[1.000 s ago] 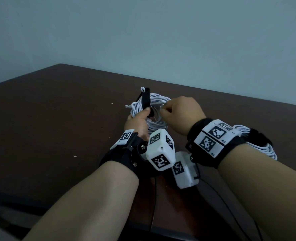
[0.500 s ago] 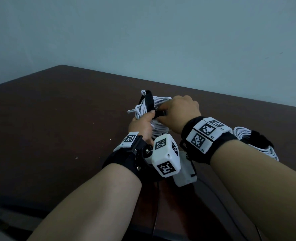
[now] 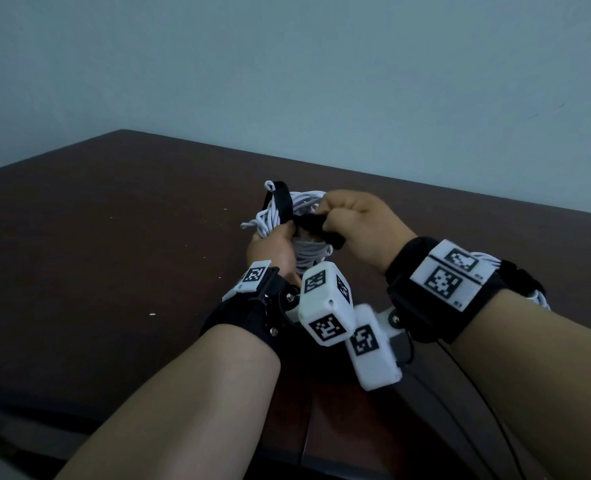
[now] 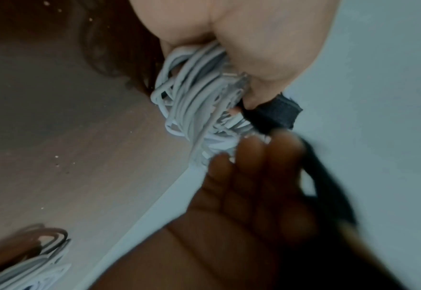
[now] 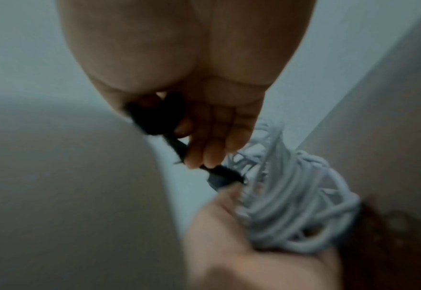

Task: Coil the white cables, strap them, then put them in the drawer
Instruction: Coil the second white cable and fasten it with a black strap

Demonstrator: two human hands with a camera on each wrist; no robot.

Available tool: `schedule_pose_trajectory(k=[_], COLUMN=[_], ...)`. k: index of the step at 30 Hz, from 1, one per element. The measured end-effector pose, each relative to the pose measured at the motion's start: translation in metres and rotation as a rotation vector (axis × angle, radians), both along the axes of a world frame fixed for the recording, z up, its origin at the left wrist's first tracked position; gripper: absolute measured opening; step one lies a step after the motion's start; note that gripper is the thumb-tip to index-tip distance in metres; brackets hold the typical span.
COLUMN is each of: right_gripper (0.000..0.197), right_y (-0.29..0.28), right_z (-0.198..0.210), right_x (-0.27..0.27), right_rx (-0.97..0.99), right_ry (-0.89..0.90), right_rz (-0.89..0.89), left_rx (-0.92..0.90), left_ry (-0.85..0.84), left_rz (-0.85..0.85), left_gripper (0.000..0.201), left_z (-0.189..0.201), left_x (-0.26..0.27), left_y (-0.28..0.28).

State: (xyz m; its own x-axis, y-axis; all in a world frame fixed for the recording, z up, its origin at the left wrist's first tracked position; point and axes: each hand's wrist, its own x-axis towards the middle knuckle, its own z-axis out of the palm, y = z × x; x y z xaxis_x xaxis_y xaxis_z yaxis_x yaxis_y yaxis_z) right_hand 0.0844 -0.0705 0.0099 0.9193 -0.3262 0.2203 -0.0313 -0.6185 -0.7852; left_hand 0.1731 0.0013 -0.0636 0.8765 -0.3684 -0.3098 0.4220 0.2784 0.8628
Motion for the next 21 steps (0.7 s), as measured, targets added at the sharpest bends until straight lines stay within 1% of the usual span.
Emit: schedule_pose_trajectory(k=[2,3,4,5,6,7,8,9,11,13,15,18,21], right_gripper=[0.009,0.007,0.008,0.008,0.006,0.011,0.016,0.016,0.014,0.012,0.012,0.005,0.01], right_y=[0.0,0.0,0.001,0.002,0.003,0.003,0.003,0.002,-0.002,-0.008,-0.012,-0.017,-0.017], right_z=[0.011,0.016,0.02,0.025,0.029,0.034,0.039,0.042,0.048,0.051,0.056,0.067,0.071], right_x=[-0.004,-0.006,-0.008,-0.01,-0.01,-0.01,-0.009,-0.008,-0.007,-0.005,-0.003,0.003,0.011], right_rx=[0.174,0.251,0.358,0.505,0.641,0.734,0.782,0.805,0.812,0.816,0.832,0.813,0.805], right_ry=[-0.092,-0.126,-0.165,-0.205,-0.241,-0.273,-0.293,-0.309,-0.343,-0.394,-0.427,-0.445,-0.451], right_rz=[0.001,0.022,0.047,0.094,0.154,0.205,0.24,0.263,0.272,0.281,0.274,0.262,0.263], left_rx=[-0.045,-0.04,-0.014,-0.048,0.008,0.12,0.129,0.114,0.138,0.142,0.137,0.15,0.158], left_ry=[0.009,0.009,-0.024,0.016,-0.011,-0.13,-0.131,-0.166,-0.143,-0.205,-0.267,-0.365,-0.398], left_rz=[-0.001,-0.005,-0.022,-0.041,-0.026,-0.042,-0.027,-0.029,0.009,-0.016,-0.059,-0.111,-0.165], left_gripper=[0.069,0.072,0.069,0.059,0.047,0.038,0.034,0.031,0.025,0.028,0.025,0.03,0.036], left_z=[-0.002,-0.002,0.001,0.008,0.011,0.014,0.014,0.015,0.014,0.011,0.013,0.014,0.016], left_x=[0.002,0.001,0.0,-0.005,-0.007,-0.009,-0.012,-0.016,-0.018,-0.016,-0.017,-0.02,-0.023], left_y=[-0.002,-0.004,-0.001,0.001,0.001,0.003,0.004,0.007,0.004,0.001,0.001,0.003,0.004])
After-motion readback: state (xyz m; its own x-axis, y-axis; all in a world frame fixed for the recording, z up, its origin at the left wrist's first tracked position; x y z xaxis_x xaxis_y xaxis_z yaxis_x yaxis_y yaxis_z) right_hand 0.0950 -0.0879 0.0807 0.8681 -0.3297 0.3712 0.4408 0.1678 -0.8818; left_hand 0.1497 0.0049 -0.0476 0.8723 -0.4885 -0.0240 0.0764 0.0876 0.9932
